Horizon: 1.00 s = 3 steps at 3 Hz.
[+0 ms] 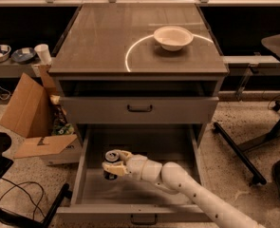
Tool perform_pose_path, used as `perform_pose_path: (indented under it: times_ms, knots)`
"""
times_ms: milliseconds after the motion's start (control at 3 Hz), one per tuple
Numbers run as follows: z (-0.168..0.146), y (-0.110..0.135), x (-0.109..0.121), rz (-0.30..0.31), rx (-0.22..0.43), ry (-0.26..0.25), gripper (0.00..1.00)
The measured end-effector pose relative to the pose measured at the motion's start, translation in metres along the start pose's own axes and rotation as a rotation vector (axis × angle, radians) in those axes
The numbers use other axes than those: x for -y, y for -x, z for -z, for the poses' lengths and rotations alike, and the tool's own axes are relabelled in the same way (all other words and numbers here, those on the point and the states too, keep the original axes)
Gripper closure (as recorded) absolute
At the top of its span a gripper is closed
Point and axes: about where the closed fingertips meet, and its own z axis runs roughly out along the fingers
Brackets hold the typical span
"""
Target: Place pepsi can into middle drawer
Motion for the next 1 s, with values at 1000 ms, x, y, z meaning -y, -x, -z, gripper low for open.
perform_pose_path:
  times_ms: [1000]
  knots:
    - [0.0009,0.0019,-0.0015,-0.009,0.001,0.007,0.0]
